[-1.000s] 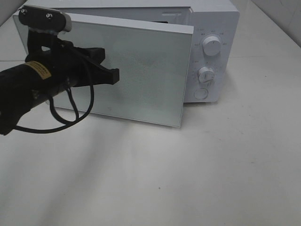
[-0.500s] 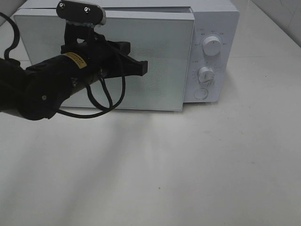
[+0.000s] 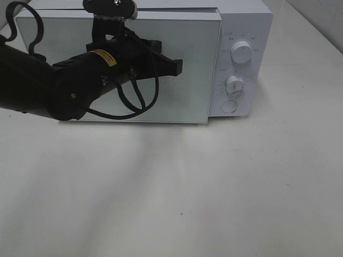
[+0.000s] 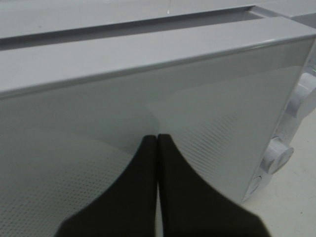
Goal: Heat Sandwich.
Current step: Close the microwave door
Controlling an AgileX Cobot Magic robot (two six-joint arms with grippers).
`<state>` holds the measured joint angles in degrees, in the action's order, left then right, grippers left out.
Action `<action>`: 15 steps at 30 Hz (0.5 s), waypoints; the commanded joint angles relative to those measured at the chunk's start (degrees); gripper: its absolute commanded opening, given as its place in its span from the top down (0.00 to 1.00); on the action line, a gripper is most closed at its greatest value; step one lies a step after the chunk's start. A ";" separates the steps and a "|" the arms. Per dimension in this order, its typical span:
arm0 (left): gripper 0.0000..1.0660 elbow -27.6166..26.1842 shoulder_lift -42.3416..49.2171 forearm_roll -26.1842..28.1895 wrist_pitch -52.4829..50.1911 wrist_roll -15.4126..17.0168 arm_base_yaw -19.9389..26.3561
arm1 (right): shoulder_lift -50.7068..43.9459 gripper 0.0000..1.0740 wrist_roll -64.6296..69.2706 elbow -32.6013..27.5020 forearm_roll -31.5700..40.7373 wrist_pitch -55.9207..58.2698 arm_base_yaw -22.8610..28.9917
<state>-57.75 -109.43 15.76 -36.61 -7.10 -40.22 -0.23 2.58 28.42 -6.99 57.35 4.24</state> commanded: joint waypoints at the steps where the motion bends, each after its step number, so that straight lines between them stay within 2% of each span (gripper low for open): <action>1: 1.00 -2.64 -1.03 0.69 -0.29 -0.06 -0.17 | -1.60 0.30 0.11 -0.11 0.11 -0.40 -0.23; 15: 1.00 -9.11 -5.33 2.81 -0.11 -0.34 0.29 | -1.60 0.30 0.11 -0.11 0.11 -0.40 -0.23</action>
<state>-64.80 -114.13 14.78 -33.46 -7.33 -41.14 -0.23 2.58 28.42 -6.99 57.35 4.24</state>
